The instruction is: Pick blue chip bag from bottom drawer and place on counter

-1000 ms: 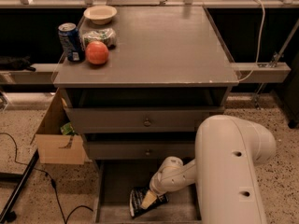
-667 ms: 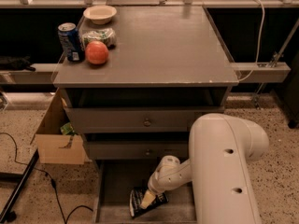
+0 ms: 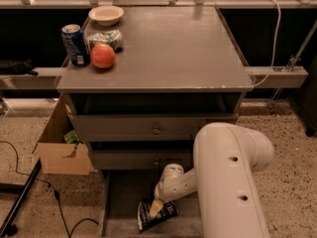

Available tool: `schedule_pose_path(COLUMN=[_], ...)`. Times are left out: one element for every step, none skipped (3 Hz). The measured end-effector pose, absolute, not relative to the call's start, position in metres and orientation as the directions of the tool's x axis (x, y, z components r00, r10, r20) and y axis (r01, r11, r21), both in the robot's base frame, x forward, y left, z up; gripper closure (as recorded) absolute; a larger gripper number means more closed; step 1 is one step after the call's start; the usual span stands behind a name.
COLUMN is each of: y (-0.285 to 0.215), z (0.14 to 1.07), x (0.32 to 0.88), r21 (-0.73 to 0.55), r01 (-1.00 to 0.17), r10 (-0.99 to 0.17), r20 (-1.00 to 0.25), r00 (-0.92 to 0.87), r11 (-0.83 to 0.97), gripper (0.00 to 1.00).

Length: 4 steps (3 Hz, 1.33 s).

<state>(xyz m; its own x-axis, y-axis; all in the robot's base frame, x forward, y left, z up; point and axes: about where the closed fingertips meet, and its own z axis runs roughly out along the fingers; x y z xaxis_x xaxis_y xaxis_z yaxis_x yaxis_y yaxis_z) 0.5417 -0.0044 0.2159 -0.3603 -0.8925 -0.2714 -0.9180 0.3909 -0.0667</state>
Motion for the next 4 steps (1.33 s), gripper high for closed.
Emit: schedule_pose_path(y=[-0.004,-0.010,-0.012,0.002], z=[0.216,0.205,0.184,0.160], x=[0.541,0.520,0.502,0.512], r21=[-0.065,-0.020,0.029,0.015], r01=[-0.918,-0.915,-0.910,-0.914], r10=[-0.892,-0.886,-0.886,-0.892], r20=[-0.272,-0.260,-0.219,-0.214], r00=[-0.362,-0.385,-0.408,-0.399], r11=[0.392,0.404,0.412,0.406], gripper=[0.00,0.00,0.00,0.00])
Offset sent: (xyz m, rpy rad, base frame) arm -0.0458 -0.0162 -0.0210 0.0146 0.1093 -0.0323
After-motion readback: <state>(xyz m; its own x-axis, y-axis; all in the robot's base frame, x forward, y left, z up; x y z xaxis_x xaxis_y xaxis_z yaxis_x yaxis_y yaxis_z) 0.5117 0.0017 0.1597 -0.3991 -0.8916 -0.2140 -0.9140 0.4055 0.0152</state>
